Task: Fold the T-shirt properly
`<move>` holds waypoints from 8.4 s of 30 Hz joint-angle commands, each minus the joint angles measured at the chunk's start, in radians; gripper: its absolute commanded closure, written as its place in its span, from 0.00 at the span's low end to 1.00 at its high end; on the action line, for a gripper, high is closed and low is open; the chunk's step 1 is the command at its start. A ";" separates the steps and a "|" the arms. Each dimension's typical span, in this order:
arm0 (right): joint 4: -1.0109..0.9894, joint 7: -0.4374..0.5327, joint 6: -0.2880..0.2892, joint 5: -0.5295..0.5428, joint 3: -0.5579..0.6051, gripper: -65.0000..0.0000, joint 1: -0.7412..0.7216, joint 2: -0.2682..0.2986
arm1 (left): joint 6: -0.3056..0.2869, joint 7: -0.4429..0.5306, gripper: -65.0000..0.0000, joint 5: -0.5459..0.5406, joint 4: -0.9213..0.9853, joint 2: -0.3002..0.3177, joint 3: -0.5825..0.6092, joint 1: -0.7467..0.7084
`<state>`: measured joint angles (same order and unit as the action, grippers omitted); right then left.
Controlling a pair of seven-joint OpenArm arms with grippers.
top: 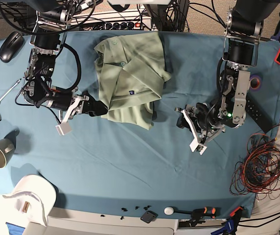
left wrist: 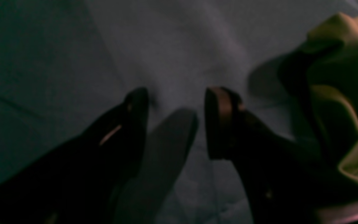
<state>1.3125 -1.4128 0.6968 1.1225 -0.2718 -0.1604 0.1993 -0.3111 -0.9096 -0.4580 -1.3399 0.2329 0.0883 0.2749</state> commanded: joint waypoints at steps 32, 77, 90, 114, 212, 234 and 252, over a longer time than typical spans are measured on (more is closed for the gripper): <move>0.013 0.017 0.001 0.092 -0.002 1.00 0.047 0.011 | -0.272 -0.431 0.47 -0.663 -0.005 0.082 0.000 -0.018; 0.015 0.017 0.001 0.106 -0.005 1.00 0.047 0.006 | -0.314 -0.361 1.00 -0.602 -0.003 -0.097 0.000 0.037; 0.015 0.017 0.001 -0.052 -0.005 1.00 -0.086 0.016 | -0.314 -0.321 1.00 -0.525 -0.003 -0.171 0.001 0.054; 0.015 0.058 0.001 -0.232 -0.005 1.00 -0.097 0.014 | -0.231 -0.167 1.00 -0.356 -0.003 -0.171 0.001 0.062; 0.518 0.168 0.001 -0.105 -0.147 1.00 0.534 -0.327 | -0.178 0.002 1.00 -0.163 -0.045 -0.171 0.010 -0.097; 0.518 0.332 -0.110 -0.486 -0.156 1.00 0.566 -0.304 | -0.130 0.006 1.00 -0.117 -0.045 -0.169 0.010 -0.092; 0.518 0.253 -0.111 -0.397 -0.156 1.00 0.693 -0.299 | -0.130 0.014 1.00 -0.095 -0.047 -0.169 0.003 -0.092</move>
<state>1.8328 -1.0798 0.6064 0.8127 -0.4210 0.5102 -0.1051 -0.4519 -0.8993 -0.5755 -1.3724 0.0612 0.0963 0.1638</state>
